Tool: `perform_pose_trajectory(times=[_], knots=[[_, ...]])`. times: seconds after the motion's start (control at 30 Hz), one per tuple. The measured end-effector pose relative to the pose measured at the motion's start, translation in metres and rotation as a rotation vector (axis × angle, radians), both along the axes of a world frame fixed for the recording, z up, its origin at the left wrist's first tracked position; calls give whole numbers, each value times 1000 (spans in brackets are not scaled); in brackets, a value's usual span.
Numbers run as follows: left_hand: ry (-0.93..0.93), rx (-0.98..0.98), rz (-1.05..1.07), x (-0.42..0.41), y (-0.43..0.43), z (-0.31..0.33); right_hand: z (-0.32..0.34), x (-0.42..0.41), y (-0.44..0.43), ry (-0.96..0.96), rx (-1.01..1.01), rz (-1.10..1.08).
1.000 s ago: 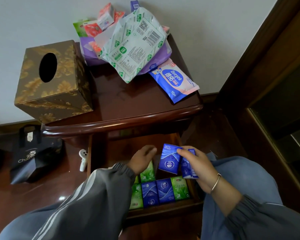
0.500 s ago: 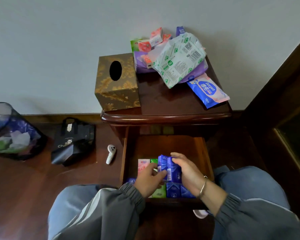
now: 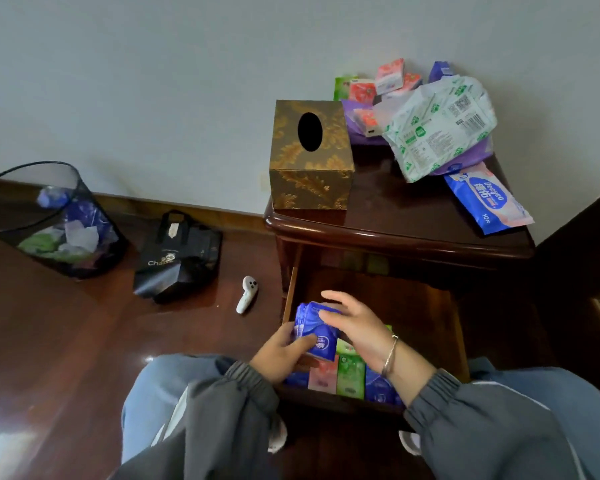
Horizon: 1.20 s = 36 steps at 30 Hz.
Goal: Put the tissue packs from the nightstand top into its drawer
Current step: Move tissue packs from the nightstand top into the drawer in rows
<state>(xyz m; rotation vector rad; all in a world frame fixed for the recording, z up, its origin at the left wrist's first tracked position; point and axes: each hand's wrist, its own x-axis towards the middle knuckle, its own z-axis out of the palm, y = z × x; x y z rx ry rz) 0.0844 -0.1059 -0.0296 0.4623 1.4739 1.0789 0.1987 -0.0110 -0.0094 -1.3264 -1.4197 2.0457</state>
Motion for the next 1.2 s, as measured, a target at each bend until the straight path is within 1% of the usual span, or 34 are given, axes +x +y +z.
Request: perform_pose_trajectory(times=[0.07, 0.13, 0.17, 0.23, 0.3, 0.33, 0.37, 0.47, 0.53, 0.63, 0.77, 0.97, 1.03, 1.1, 1.17, 1.2], knots=[[-54, -42, -102, -12, -7, -6, -1, -2, 10, -59, 18, 197], [20, -63, -206, -21, -12, -17, -9, -9, 17, -104, 29, 319], [81, -53, -206, -25, -13, -24, -16, -13, 21, -111, 23, 323], [255, -57, -71, -35, -13, -38, -38, -20, 34, -117, 9, 207], [501, -148, 24, -47, -12, -51, -61, -23, 50, -157, 52, 40], [569, -202, 1, -51, -13, -56, -72, -24, 58, -177, 82, -15], [583, -246, -52, -51, -13, -62, -81, -26, 63, -183, 99, -53], [513, -316, -180, -41, -12, -72, -104, -32, 74, -156, 84, -117], [465, -323, -186, -36, -10, -76, -113, -39, 80, -136, 96, -110], [464, -303, -190, -37, -6, -77, -123, -51, 88, -124, 106, -52], [477, -299, -241, -39, -3, -73, -135, -59, 101, -85, 17, -48], [452, -317, -246, -40, -3, -72, -147, -62, 124, -25, -172, -167], [458, -320, -244, -39, -3, -74, -149, -64, 128, -30, -207, -175], [469, -315, -237, -39, -2, -76, -154, -67, 127, -68, -177, -162], [476, -321, -238, -40, -1, -77, -160, -70, 123, -157, -79, -122], [476, -326, -239, -40, -1, -77, -163, -71, 120, -234, -7, -74]])
